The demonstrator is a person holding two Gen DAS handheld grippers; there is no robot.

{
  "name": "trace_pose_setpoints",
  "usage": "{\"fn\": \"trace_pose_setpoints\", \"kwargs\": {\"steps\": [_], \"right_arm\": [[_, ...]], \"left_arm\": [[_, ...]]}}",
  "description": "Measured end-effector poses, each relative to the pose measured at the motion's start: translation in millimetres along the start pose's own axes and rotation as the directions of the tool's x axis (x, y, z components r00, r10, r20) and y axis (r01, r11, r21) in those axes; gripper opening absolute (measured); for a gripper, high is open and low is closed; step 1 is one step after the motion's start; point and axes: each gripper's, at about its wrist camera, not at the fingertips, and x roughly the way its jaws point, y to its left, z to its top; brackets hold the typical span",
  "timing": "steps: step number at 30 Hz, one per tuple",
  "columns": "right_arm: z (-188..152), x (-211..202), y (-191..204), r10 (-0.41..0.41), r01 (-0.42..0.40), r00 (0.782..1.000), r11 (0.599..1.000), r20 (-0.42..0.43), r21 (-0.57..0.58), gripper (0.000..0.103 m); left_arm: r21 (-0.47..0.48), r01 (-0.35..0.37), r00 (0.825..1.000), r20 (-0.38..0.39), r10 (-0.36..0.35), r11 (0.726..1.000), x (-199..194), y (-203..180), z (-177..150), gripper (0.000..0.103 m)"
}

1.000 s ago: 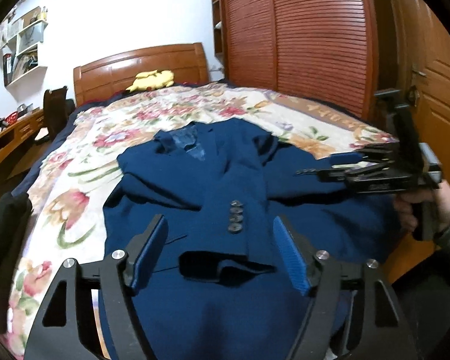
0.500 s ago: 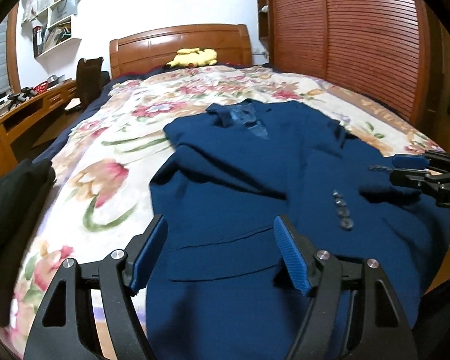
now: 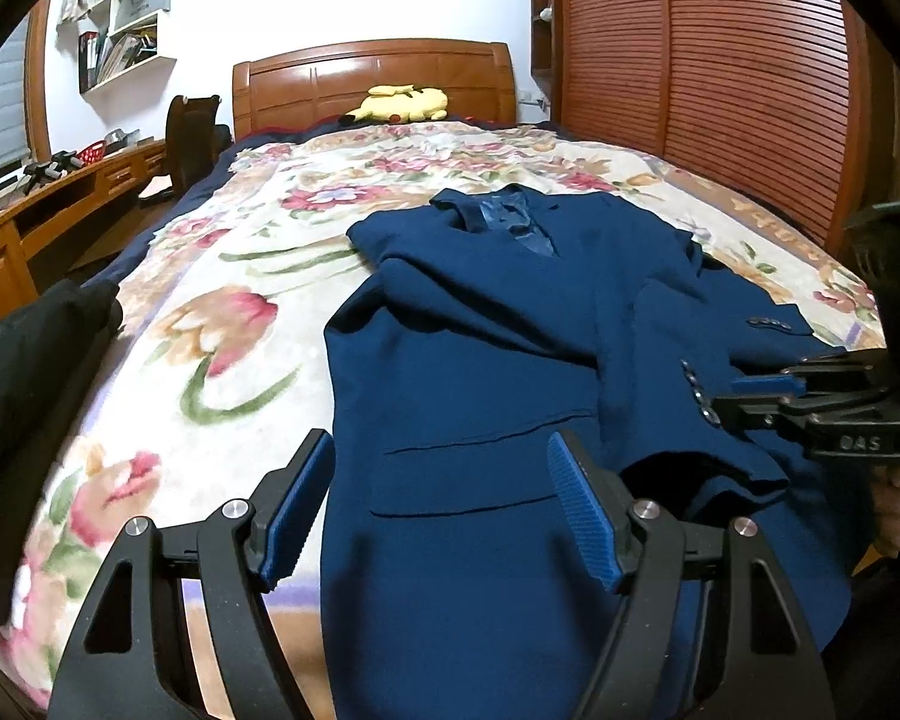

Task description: Fold large clothes

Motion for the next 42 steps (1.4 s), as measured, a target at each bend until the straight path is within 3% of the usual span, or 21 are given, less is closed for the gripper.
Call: {"fn": "trace_pose_setpoints", "kwargs": {"steps": [1,4,12,16,23,30,33,35,42], "right_arm": [[2,3,0,0.0,0.0,1.0,1.0,-0.002,-0.004,0.015],[6,3,-2,0.047,-0.047,0.999,0.999,0.0,0.007,0.004],[-11,-41,6,0.038,-0.033,0.995,0.998,0.093,-0.052,0.003],[-30,-56,-4,0.032,-0.03,0.997,0.999,0.076,-0.027,0.003],[-47,-47,-13,-0.027,0.03,0.998,0.998,0.064,-0.046,0.003],[-41,-50,0,-0.097,0.106,0.989,0.991,0.109,-0.084,0.017],[-42,-53,4,-0.116,0.127,0.986,0.988,0.118,-0.088,0.026],[-42,-54,4,-0.128,0.139,0.984,0.987,0.128,-0.082,0.027],[-49,-74,-8,-0.199,0.21,0.963,0.977,0.183,-0.043,0.028]], "left_arm": [[0.003,0.001,1.0,0.0,-0.001,1.0,0,-1,0,0.074],[0.004,0.009,1.0,0.001,-0.009,1.0,1,-3,2,0.074],[0.001,0.055,0.998,0.0,-0.055,0.998,0,-9,1,0.074],[0.005,0.104,0.995,-0.003,-0.104,0.995,-1,-18,4,0.074],[0.054,0.136,0.99,-0.047,-0.133,0.989,7,-47,4,0.074],[0.041,0.2,0.977,-0.086,-0.196,0.979,11,-64,-5,0.074],[0.014,0.263,0.959,-0.115,-0.26,0.965,16,-67,-8,0.059],[0.017,0.267,0.956,-0.127,-0.263,0.963,17,-70,-10,0.053],[0.044,0.293,0.946,-0.157,-0.283,0.955,18,-81,-11,0.006]]}}
